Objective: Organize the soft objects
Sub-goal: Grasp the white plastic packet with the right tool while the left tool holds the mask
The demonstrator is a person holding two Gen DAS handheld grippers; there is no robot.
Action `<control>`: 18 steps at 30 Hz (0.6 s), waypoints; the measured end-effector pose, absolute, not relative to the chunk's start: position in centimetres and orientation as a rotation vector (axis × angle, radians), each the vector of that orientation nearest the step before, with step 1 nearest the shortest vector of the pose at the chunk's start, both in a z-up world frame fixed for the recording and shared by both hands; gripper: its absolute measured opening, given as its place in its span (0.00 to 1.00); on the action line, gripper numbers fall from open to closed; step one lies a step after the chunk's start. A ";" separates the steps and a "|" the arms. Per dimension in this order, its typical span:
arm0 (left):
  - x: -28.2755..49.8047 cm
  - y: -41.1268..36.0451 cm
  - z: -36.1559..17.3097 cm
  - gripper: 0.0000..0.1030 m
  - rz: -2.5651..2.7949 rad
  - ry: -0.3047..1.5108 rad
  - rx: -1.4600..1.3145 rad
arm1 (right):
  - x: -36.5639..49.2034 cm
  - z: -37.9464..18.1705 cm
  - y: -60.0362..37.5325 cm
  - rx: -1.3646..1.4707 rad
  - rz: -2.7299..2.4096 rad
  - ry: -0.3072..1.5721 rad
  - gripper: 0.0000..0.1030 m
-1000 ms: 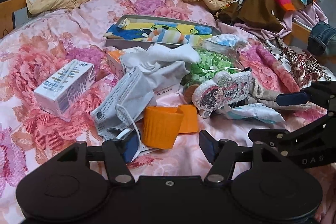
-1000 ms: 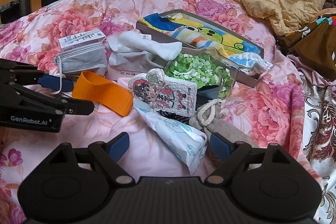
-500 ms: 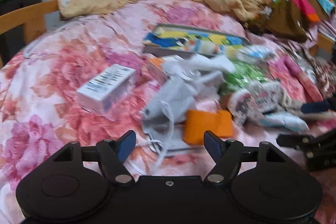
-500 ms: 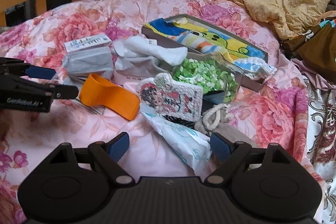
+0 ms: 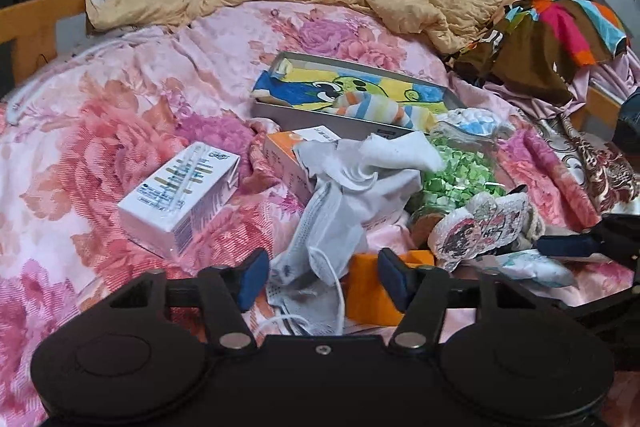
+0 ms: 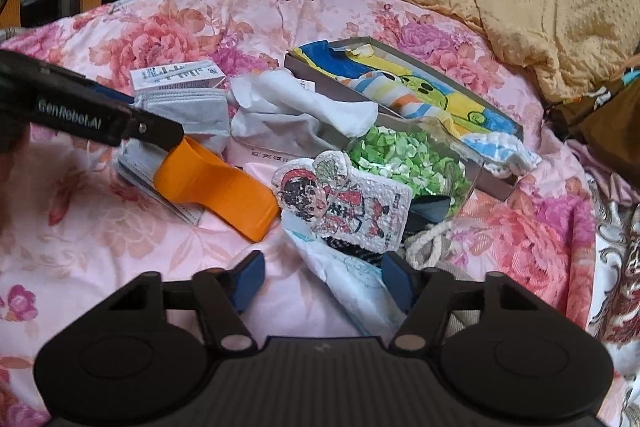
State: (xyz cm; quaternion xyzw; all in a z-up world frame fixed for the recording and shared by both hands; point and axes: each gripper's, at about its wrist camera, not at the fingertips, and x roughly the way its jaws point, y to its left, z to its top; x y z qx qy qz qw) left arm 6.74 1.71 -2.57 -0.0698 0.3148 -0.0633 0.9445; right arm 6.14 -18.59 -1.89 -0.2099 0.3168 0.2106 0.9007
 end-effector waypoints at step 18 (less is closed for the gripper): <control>7.6 2.3 -1.8 0.06 -0.110 0.732 -0.263 | 6.2 -2.6 -18.2 -0.491 0.408 0.660 0.25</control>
